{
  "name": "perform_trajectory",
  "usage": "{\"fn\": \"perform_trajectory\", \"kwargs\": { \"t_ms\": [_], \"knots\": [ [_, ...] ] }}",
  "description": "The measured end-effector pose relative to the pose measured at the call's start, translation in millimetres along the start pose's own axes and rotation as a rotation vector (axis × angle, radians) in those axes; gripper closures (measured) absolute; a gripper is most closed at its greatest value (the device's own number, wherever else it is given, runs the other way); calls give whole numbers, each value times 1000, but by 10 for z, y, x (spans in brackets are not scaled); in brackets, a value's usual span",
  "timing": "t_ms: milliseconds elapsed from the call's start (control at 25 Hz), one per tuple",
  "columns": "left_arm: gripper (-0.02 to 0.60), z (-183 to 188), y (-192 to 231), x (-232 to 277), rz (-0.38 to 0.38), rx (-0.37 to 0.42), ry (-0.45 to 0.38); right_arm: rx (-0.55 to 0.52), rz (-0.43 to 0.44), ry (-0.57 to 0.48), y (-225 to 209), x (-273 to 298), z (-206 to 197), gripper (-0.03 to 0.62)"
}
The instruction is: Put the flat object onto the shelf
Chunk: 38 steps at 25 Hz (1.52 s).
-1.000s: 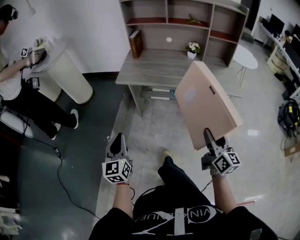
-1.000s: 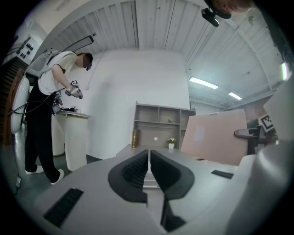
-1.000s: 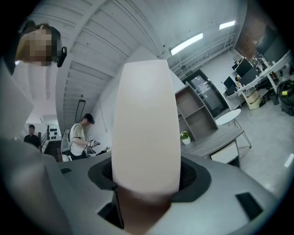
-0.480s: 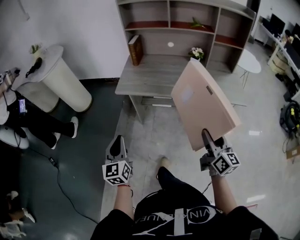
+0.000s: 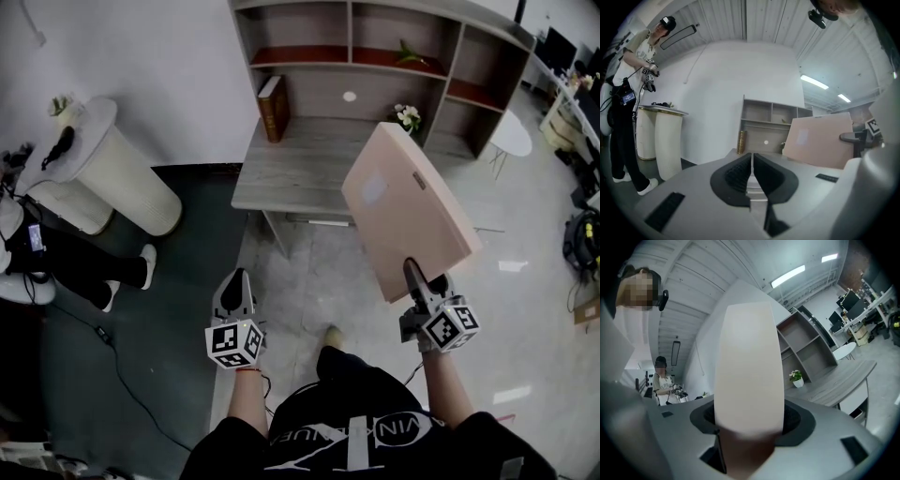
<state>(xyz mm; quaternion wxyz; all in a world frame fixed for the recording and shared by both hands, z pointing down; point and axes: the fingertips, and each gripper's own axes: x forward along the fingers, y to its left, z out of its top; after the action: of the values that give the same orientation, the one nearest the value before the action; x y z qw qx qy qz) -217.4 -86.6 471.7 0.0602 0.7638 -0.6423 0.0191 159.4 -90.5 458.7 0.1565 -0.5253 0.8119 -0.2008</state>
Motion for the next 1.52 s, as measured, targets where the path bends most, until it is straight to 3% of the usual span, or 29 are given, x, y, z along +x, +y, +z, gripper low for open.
{"fn": "perform_trajectory", "kwargs": {
  "t_ms": [360,800,1280,1520],
  "knots": [
    [562,62,154,672,-30,17,27,30,-17,17,-174,661,-27,298],
    [563,115,618,1142,18,13,37,80,-6,30,-259,1366,-126,298],
    [563,30,567,1423,-62,52,83,171,-2,42,-200,1807,-260,298],
    [563,72,648,1892,-118,39,81,288,-47,16,-221,2025,-376,298]
  ]
}}
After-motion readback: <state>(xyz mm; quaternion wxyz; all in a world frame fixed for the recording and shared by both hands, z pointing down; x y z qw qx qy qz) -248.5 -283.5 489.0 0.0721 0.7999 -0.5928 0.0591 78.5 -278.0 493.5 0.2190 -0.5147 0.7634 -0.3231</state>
